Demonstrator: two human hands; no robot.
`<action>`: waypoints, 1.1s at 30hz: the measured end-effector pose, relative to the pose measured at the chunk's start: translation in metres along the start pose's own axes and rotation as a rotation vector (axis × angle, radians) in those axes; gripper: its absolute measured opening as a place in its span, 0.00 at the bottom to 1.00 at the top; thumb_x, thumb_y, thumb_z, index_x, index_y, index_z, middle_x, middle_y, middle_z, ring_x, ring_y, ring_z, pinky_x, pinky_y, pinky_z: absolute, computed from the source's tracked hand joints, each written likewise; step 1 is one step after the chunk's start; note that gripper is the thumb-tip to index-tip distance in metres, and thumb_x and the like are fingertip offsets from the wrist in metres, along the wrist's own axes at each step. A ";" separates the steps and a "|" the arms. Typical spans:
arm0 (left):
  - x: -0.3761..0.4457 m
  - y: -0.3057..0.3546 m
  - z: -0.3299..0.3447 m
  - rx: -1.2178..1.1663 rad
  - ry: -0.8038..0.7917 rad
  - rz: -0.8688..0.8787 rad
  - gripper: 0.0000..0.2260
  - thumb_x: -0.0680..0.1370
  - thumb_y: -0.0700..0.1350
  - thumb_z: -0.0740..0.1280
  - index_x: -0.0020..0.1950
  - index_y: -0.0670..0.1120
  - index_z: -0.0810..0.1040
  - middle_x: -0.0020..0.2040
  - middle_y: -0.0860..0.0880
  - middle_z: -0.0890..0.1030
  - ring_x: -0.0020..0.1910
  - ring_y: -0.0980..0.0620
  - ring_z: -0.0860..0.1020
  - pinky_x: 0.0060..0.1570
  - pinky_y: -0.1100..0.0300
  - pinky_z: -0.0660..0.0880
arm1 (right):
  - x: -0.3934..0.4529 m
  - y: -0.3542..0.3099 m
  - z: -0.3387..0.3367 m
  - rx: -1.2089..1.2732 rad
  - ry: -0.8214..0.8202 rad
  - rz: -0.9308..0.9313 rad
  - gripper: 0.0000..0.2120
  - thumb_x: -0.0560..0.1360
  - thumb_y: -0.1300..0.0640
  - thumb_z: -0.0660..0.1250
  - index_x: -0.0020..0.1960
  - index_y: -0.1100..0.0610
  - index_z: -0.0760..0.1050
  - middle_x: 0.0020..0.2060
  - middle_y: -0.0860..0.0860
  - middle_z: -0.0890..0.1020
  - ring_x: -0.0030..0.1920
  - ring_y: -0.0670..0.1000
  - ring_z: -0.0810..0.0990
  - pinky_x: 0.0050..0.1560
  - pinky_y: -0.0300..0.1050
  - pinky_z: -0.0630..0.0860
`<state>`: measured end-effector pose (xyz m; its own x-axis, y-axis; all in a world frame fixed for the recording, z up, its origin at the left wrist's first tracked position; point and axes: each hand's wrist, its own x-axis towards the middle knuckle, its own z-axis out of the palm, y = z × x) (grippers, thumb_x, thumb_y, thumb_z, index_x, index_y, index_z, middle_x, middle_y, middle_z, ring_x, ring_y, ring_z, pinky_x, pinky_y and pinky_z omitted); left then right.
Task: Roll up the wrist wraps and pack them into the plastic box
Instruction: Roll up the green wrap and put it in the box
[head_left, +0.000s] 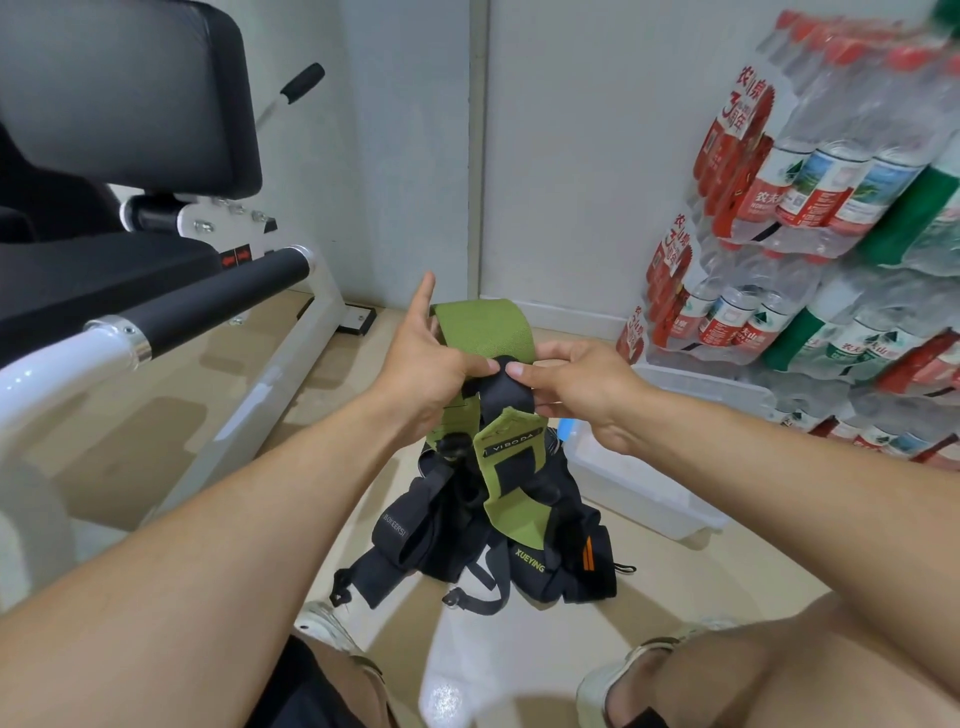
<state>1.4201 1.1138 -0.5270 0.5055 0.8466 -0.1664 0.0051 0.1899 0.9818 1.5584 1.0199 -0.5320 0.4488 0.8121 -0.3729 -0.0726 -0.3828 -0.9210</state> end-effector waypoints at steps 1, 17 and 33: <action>0.000 -0.001 0.000 0.009 0.005 -0.001 0.54 0.68 0.21 0.71 0.83 0.55 0.51 0.68 0.49 0.75 0.56 0.59 0.79 0.47 0.59 0.80 | 0.001 0.000 0.000 -0.015 0.005 -0.003 0.15 0.76 0.58 0.75 0.61 0.59 0.80 0.46 0.52 0.87 0.42 0.50 0.82 0.39 0.37 0.79; -0.003 0.003 -0.002 0.011 -0.046 -0.046 0.56 0.68 0.18 0.69 0.83 0.57 0.48 0.79 0.44 0.64 0.64 0.48 0.79 0.54 0.52 0.81 | 0.003 0.001 -0.009 -0.277 -0.064 -0.141 0.12 0.76 0.54 0.75 0.54 0.62 0.82 0.53 0.59 0.86 0.49 0.50 0.83 0.64 0.49 0.76; 0.016 0.010 -0.023 -0.338 0.253 -0.111 0.50 0.73 0.32 0.73 0.83 0.58 0.47 0.78 0.45 0.66 0.54 0.46 0.84 0.43 0.51 0.83 | 0.010 0.022 -0.018 -0.575 -0.509 0.015 0.23 0.72 0.50 0.78 0.58 0.66 0.81 0.48 0.60 0.86 0.45 0.52 0.79 0.53 0.47 0.75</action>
<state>1.4089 1.1408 -0.5222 0.2902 0.8990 -0.3281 -0.2560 0.4033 0.8785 1.5772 1.0117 -0.5539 -0.0241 0.8543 -0.5192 0.4614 -0.4512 -0.7638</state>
